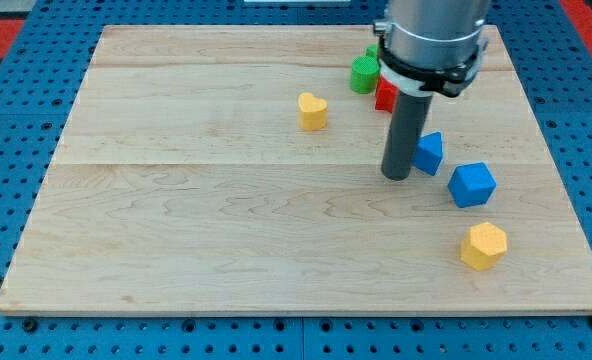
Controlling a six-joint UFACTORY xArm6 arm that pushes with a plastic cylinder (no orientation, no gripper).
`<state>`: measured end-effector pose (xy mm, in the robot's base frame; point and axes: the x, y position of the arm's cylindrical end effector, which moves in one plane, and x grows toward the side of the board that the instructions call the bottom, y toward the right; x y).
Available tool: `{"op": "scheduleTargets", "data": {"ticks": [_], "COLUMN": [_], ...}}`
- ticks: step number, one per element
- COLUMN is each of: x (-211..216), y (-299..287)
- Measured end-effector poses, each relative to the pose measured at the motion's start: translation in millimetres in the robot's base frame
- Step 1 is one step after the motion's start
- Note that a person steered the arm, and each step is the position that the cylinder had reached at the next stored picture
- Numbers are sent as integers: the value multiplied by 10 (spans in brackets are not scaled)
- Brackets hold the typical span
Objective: Move the blue triangle to the top side of the blue cube
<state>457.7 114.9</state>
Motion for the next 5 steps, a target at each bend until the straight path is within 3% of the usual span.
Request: {"op": "scheduleTargets", "data": {"ticks": [5], "x": [-277], "y": [471]}}
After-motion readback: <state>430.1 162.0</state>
